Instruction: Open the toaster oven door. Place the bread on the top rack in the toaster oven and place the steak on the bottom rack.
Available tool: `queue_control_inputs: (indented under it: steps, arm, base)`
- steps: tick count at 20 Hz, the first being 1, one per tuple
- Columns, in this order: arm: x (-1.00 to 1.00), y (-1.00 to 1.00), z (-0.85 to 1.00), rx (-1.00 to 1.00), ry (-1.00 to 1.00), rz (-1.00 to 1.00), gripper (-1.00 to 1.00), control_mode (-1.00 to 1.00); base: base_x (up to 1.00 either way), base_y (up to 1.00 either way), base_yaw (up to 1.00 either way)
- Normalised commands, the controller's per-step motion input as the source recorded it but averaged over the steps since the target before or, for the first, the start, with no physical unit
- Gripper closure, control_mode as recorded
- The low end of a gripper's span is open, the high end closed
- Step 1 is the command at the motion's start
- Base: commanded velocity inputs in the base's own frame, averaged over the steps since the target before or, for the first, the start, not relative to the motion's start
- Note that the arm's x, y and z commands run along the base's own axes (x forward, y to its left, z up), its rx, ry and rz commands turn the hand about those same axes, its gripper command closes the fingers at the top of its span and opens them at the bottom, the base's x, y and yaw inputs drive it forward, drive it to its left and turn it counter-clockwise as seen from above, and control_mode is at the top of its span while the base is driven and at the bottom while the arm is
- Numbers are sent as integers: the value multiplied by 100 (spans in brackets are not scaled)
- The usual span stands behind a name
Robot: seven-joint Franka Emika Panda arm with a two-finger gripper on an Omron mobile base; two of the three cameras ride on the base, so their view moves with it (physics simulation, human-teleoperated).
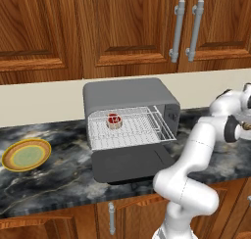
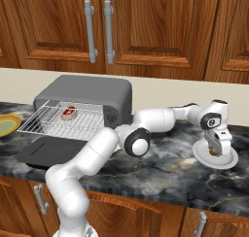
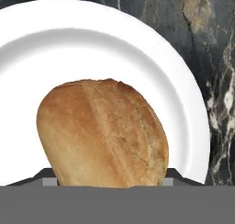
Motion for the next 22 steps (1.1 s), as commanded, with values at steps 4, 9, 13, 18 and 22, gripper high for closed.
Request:
queue_control_inputs:
  steps: [4, 9, 13, 18, 22]
  arm:
    - [-73, 37, 9, 1, -6, 0, 100, -100]
    - [-81, 55, 2, 0, -18, 0, 100, -100]
    - [-46, 79, 18, -1, -12, 9, 100, -100]
    - [-30, 81, 18, 0, -2, 23, 100, -100]
    - [-30, 77, 7, -2, -1, 35, 100, -100]
  base:
    - [0, 0, 0]
    - [0, 0, 0]
    - [0, 0, 0]
    - [0, 0, 0]
    - [0, 0, 0]
